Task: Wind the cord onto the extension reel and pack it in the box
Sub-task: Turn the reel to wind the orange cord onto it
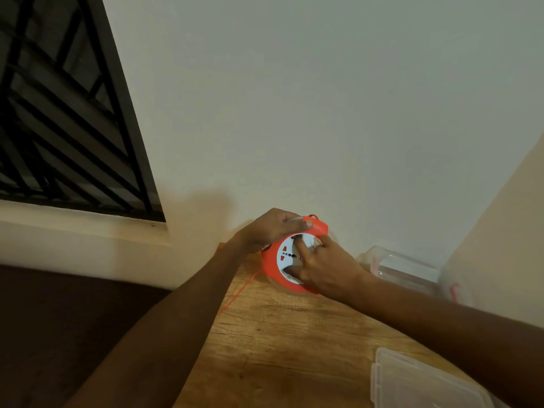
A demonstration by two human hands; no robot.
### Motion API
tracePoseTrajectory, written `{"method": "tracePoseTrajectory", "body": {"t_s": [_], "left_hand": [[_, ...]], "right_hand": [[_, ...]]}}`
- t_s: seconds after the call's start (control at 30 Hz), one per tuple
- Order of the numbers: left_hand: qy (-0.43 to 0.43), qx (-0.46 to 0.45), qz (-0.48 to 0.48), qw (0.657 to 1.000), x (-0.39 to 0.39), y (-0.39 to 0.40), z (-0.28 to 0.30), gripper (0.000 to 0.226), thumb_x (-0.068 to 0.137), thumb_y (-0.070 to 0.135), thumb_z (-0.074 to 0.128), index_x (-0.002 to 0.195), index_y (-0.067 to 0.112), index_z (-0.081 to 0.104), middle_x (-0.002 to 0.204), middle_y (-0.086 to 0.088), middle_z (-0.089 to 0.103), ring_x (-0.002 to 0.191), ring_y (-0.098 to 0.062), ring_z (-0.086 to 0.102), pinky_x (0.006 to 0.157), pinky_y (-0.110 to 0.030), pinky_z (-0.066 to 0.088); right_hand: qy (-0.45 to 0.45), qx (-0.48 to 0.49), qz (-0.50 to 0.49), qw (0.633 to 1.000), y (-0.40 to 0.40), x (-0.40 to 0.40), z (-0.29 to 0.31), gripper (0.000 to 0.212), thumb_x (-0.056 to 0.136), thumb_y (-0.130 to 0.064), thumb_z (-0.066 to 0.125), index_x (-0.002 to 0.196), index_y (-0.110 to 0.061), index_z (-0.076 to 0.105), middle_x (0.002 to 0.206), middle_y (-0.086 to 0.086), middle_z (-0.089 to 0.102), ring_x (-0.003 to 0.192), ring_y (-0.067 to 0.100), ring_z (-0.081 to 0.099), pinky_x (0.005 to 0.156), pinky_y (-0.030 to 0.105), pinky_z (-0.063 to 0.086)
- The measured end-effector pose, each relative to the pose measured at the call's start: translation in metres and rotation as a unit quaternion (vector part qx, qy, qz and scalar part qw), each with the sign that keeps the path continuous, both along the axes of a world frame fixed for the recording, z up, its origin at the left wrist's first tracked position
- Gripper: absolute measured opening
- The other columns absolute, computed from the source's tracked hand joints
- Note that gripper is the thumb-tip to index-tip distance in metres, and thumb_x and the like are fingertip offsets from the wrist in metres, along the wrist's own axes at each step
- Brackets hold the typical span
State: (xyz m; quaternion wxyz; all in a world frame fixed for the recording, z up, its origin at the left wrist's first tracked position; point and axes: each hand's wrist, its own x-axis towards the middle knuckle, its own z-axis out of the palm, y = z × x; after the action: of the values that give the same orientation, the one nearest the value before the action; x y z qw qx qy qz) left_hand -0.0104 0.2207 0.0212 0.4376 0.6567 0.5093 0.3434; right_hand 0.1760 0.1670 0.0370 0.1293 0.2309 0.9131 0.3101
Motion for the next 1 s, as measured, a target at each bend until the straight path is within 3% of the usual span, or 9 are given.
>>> {"method": "tracePoseTrajectory", "body": {"t_s": [0.23,0.47,0.53,0.6,0.67,0.73,0.8,0.93,1.0], "left_hand": [[-0.286,-0.046,0.132,0.948,0.013,-0.020,-0.028,0.036,0.103,0.033,0.067,0.106,-0.002,0.074,0.097,-0.019,0.078,0.075,-0.026,0.077,0.064,-0.033,0.064],[-0.334,0.026,0.323,0.885,0.056,-0.025,-0.035,0.023,0.100,0.032,0.071,0.086,0.014,0.077,0.084,-0.004,0.080,0.081,-0.023,0.076,0.073,-0.044,0.065],[-0.293,0.095,0.333,0.891,0.063,-0.027,-0.037,0.035,0.099,0.030,0.071,0.064,0.028,0.069,0.062,0.018,0.065,0.061,0.001,0.060,0.056,-0.025,0.054],[-0.235,0.128,0.328,0.906,0.066,-0.027,-0.043,0.037,0.094,0.033,0.075,0.059,0.039,0.063,0.055,0.023,0.059,0.056,0.005,0.056,0.055,-0.008,0.043],[-0.207,0.126,0.310,0.919,0.061,-0.029,-0.047,0.021,0.090,0.043,0.077,0.071,0.041,0.069,0.069,0.020,0.071,0.069,0.000,0.068,0.062,-0.016,0.056],[-0.207,0.102,0.314,0.921,0.053,-0.027,-0.049,0.026,0.090,0.045,0.076,0.068,0.035,0.068,0.069,0.011,0.070,0.071,-0.010,0.067,0.069,-0.037,0.060],[-0.231,0.076,0.315,0.918,0.046,-0.025,-0.051,0.032,0.094,0.041,0.074,0.066,0.027,0.069,0.067,0.006,0.070,0.071,-0.018,0.066,0.069,-0.040,0.055],[-0.233,0.050,0.312,0.920,0.042,-0.028,-0.045,0.028,0.097,0.042,0.072,0.094,0.015,0.079,0.089,-0.009,0.080,0.087,-0.036,0.076,0.080,-0.052,0.064],[-0.250,0.043,0.304,0.918,0.039,-0.026,-0.044,0.030,0.097,0.039,0.073,0.096,0.009,0.078,0.092,-0.015,0.080,0.090,-0.040,0.076,0.081,-0.055,0.064]], "right_hand": [[0.150,-0.071,-0.125,0.978,0.012,0.003,0.012,0.067,0.086,-0.043,0.064,0.145,-0.046,0.031,0.132,0.008,0.058,0.111,0.028,0.061,0.090,0.040,0.047],[0.450,-0.197,-0.315,0.812,0.018,-0.012,-0.007,0.070,0.081,-0.048,0.060,0.146,-0.039,0.035,0.134,-0.001,0.060,0.115,0.027,0.060,0.086,0.041,0.053],[0.542,-0.274,-0.358,0.709,0.020,-0.018,-0.014,0.067,0.083,-0.049,0.059,0.145,-0.033,0.039,0.136,0.000,0.058,0.117,0.028,0.058,0.093,0.044,0.052],[0.643,-0.390,-0.399,0.525,0.021,-0.025,-0.017,0.063,0.085,-0.048,0.059,0.141,-0.024,0.045,0.134,0.003,0.059,0.115,0.029,0.058,0.095,0.046,0.052],[0.677,-0.467,-0.421,0.383,0.021,-0.026,-0.017,0.050,0.089,-0.043,0.059,0.132,-0.018,0.053,0.117,0.006,0.067,0.100,0.026,0.065,0.084,0.042,0.057],[0.673,-0.513,-0.419,0.330,0.020,-0.018,-0.013,0.038,0.092,-0.042,0.057,0.123,-0.019,0.057,0.101,0.007,0.069,0.081,0.023,0.068,0.065,0.035,0.058],[0.653,-0.517,-0.407,0.374,0.018,-0.007,-0.010,0.041,0.092,-0.044,0.057,0.124,-0.019,0.055,0.105,0.006,0.068,0.074,0.021,0.068,0.060,0.034,0.057],[0.469,-0.202,-0.296,0.807,0.017,0.014,-0.006,0.045,0.085,-0.037,0.064,0.127,-0.025,0.056,0.112,-0.003,0.066,0.093,0.022,0.066,0.071,0.030,0.050],[0.323,-0.072,-0.150,0.932,0.017,0.022,-0.002,0.035,0.082,-0.024,0.066,0.118,-0.024,0.064,0.112,0.003,0.068,0.087,0.026,0.067,0.066,0.031,0.051]]}}
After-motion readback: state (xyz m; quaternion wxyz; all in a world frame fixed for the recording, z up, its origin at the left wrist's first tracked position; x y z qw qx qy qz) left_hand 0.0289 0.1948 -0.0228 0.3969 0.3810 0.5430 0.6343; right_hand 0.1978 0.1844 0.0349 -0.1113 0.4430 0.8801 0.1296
